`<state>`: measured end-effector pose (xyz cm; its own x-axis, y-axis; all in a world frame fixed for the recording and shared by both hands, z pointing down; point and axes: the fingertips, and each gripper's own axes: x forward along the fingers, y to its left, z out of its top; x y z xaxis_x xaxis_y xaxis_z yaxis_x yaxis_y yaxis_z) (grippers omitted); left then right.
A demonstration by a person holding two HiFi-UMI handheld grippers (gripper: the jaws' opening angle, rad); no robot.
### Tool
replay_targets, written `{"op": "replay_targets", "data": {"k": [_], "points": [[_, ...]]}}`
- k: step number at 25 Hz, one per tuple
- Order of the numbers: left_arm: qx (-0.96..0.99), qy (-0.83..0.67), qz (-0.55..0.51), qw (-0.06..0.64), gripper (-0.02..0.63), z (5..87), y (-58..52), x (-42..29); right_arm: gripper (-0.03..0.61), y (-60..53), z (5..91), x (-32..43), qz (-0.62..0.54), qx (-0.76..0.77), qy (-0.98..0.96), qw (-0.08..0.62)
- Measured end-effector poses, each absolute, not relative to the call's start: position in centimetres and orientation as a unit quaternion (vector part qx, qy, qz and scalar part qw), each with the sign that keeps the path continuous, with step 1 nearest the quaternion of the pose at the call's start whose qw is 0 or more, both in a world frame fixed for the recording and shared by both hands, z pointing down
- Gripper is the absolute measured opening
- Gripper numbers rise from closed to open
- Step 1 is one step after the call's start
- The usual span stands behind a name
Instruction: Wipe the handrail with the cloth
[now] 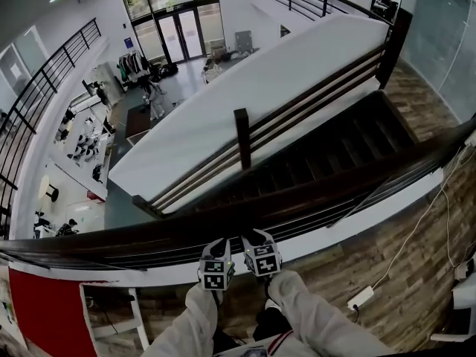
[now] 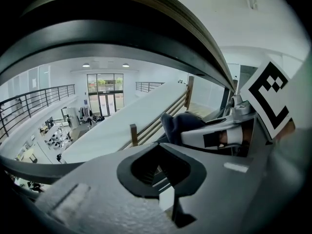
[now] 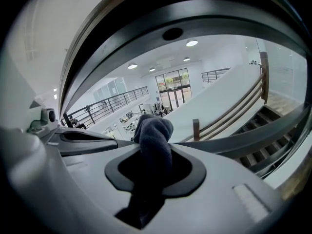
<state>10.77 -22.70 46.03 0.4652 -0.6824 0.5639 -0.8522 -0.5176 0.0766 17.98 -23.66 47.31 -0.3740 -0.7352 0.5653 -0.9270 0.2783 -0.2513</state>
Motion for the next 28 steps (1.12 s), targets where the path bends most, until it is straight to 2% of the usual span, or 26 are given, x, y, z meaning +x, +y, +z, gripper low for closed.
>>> {"op": "replay_targets", "data": {"k": [8,28], "points": [[0.849,-0.435,0.249,0.167,0.002,45.6,-23.1,17.2,0.094,-23.7,47.2,24.1,0.287,0.544,-0.772,0.159],[0.908,-0.306,0.248,0.145,0.003,44.8,-23.3,37.8,0.094,-24.0,47.4,44.9,0.292,0.644,-0.697,0.121]]}}
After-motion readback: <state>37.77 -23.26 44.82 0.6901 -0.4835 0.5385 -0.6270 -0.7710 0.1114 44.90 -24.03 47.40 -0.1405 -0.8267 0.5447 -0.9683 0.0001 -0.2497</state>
